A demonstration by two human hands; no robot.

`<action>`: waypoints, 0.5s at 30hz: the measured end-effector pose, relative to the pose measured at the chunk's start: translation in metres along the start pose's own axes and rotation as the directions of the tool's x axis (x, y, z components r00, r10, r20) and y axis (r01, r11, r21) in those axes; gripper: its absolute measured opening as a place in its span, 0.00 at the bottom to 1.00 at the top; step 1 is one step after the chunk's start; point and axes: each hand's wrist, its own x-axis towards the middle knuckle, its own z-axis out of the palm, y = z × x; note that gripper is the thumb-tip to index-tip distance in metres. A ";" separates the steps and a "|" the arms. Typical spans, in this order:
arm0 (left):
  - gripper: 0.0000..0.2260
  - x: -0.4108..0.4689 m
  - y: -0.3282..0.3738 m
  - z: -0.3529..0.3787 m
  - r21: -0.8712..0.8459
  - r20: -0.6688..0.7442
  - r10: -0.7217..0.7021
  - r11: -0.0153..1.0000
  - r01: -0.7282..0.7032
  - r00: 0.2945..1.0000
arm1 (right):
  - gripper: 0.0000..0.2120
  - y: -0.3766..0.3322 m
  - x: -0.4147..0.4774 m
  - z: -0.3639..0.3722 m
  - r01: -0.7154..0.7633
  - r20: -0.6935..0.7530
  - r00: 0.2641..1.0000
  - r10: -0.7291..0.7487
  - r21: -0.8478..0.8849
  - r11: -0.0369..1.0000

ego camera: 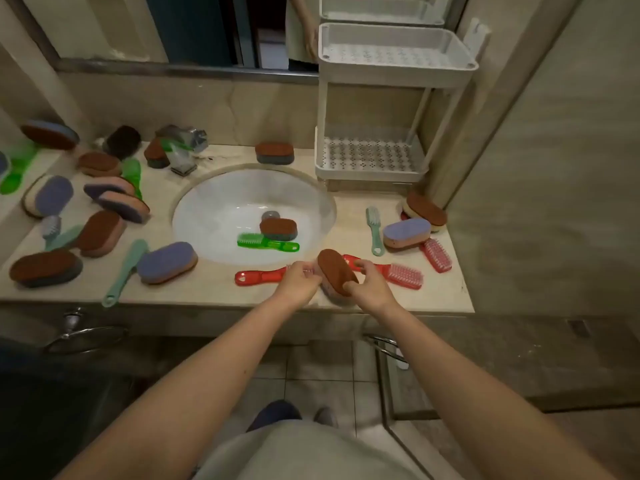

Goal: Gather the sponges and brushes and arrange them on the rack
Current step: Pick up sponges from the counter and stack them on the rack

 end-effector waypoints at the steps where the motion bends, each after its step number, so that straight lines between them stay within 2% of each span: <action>1: 0.13 0.005 -0.001 0.003 0.009 -0.003 -0.010 1.000 0.010 1.000 | 0.26 0.001 0.005 0.000 0.003 -0.004 1.000 -0.004 -0.022 1.000; 5: 0.09 0.020 0.000 0.012 0.001 0.036 -0.095 0.996 0.095 0.995 | 0.22 0.006 0.019 0.006 -0.050 0.025 0.998 0.050 -0.020 0.999; 7: 0.13 0.029 0.001 0.014 0.007 0.032 -0.098 0.995 0.098 0.995 | 0.18 0.004 0.028 0.008 -0.063 -0.001 0.998 0.063 0.010 0.998; 11: 0.23 0.044 0.020 0.019 -0.013 0.077 -0.024 1.000 0.025 0.997 | 0.12 -0.010 0.045 0.005 -0.104 -0.080 0.989 0.121 0.190 0.976; 13: 0.25 0.055 0.031 0.020 -0.012 0.104 0.041 0.999 -0.040 0.994 | 0.12 -0.019 0.055 0.003 -0.132 -0.071 0.985 0.154 0.250 0.959; 15: 0.21 0.071 0.037 0.019 0.001 0.132 0.086 0.996 -0.087 0.988 | 0.14 -0.026 0.068 -0.002 -0.157 -0.103 0.976 0.192 0.283 0.946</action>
